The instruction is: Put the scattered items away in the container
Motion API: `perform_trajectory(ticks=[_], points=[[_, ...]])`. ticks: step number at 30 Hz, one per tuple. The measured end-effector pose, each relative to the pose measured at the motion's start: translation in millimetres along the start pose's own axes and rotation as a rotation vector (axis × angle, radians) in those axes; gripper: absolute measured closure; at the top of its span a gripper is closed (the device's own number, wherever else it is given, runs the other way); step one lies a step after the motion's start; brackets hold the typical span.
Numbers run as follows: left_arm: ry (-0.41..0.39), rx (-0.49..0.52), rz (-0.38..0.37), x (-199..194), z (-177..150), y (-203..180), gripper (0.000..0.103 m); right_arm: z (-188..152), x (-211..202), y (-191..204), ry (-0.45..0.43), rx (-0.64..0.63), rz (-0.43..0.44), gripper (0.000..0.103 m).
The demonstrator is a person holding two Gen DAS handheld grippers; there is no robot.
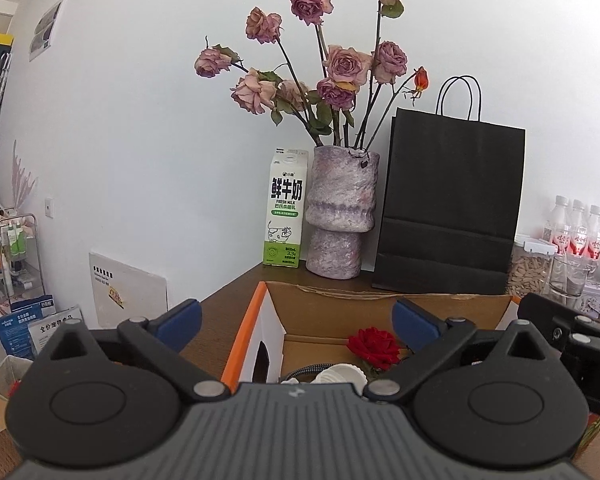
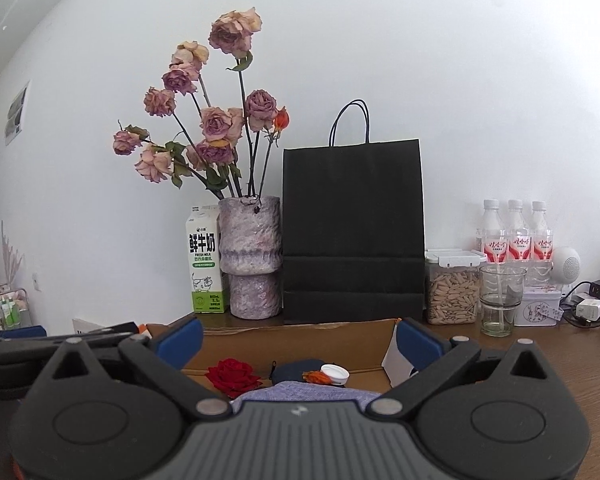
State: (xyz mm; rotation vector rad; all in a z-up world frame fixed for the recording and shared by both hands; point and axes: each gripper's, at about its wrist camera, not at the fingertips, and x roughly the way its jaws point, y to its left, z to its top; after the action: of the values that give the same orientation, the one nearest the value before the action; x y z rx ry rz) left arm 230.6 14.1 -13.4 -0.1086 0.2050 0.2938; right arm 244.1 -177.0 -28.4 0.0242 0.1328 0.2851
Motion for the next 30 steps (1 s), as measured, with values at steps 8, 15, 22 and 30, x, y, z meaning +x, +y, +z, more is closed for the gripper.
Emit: perform_trajectory(ticks=[8, 15, 22, 30], points=[[-0.034, 0.058, -0.001, -23.8, -15.3, -2.0, 0.0, -3.9, -21.7, 1.5, 0.043, -0.017, -0.009, 0.0], [-0.037, 0.078, -0.007, -58.6, -27.0, -0.4, 0.0, -15.4, -57.1, 4.1, 0.11, -0.047, 0.007, 0.0], [0.01, 0.093, -0.056, -106.1, -28.6, -3.0, 0.0, -13.4, -109.2, 0.1, 0.188, -0.055, 0.026, 0.0], [0.164, 0.094, -0.056, -148.9, -27.5, -5.9, 0.0, -11.9, -160.1, -3.3, 0.252, -0.048, 0.029, 0.0]])
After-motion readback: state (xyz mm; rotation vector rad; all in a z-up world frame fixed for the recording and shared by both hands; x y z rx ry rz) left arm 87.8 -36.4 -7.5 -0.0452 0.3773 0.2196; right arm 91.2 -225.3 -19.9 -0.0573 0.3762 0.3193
